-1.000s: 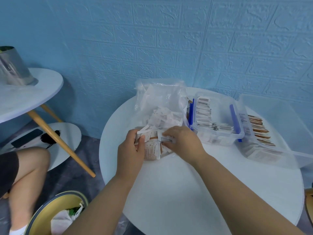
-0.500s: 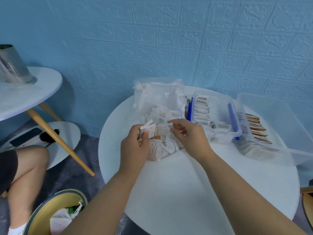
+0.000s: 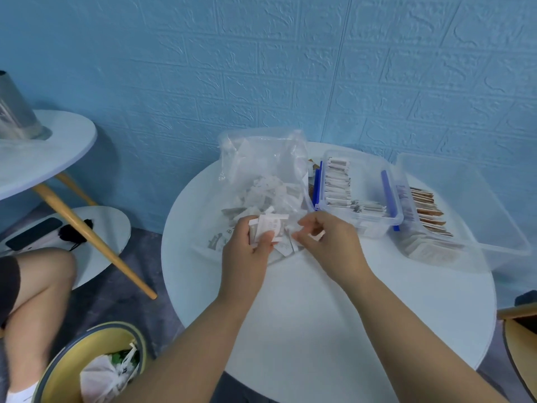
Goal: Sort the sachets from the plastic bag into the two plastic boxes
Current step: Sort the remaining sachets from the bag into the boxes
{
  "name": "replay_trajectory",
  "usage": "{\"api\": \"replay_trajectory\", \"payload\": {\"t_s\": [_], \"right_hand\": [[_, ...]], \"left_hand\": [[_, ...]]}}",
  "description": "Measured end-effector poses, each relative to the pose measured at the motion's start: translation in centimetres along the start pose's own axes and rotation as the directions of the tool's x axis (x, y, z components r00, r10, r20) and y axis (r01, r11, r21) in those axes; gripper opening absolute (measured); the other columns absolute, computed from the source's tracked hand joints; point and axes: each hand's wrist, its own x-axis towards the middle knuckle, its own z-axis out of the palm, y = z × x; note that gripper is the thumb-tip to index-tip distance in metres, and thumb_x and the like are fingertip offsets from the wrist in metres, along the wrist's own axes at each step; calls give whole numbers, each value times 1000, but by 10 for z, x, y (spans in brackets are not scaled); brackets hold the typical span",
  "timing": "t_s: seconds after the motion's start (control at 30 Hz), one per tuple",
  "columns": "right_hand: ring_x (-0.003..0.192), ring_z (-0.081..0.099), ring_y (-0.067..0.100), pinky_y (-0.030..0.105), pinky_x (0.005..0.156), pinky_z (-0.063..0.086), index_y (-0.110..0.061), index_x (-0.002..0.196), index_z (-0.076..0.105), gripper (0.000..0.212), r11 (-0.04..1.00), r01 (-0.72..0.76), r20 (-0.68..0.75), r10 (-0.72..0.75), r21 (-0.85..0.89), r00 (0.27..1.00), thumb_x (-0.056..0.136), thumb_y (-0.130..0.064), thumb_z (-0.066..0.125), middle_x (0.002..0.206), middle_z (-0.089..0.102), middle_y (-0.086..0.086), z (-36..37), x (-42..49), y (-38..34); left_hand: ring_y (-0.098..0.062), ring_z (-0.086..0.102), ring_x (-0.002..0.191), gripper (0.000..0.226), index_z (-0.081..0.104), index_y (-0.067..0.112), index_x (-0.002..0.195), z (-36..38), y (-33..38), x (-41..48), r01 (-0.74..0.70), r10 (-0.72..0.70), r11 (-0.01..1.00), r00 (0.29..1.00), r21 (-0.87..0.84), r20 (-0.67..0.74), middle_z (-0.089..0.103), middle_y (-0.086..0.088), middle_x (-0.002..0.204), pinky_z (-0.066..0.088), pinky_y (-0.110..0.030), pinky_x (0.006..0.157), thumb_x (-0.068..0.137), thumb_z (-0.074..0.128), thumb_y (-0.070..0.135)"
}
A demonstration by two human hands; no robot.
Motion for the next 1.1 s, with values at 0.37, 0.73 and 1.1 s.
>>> {"api": "replay_trajectory", "payload": {"t_s": [0.37,0.73,1.1], "right_hand": [[102,51,21,28,77,42,-13,101,59,45,909,-80,38,104,-410,994,74,-48,70,105,55,4,15,3,4],[82,57,17,26,60,40,-17,83,71,17,892,111,23,-113,-438,993,83,-30,61,88,63,-2,10,-1,-5],[73,58,15,21,65,52,-28,83,51,19,969,64,-38,-57,238,998,94,-13,50,79,59,-10,-21,-17,-2]], "left_hand": [[-11,59,89,24,54,14,113,-3,-11,-8,-83,96,985,992,151,-83,62,5,99,43,-5,68,90,58,19],[-4,57,90,25,51,18,115,-8,-13,-11,-77,90,992,987,101,-131,60,7,105,45,-7,74,90,57,22],[-18,64,97,18,49,21,111,4,-3,-14,-73,73,997,994,7,-78,62,1,106,52,-38,86,94,50,17]]}}
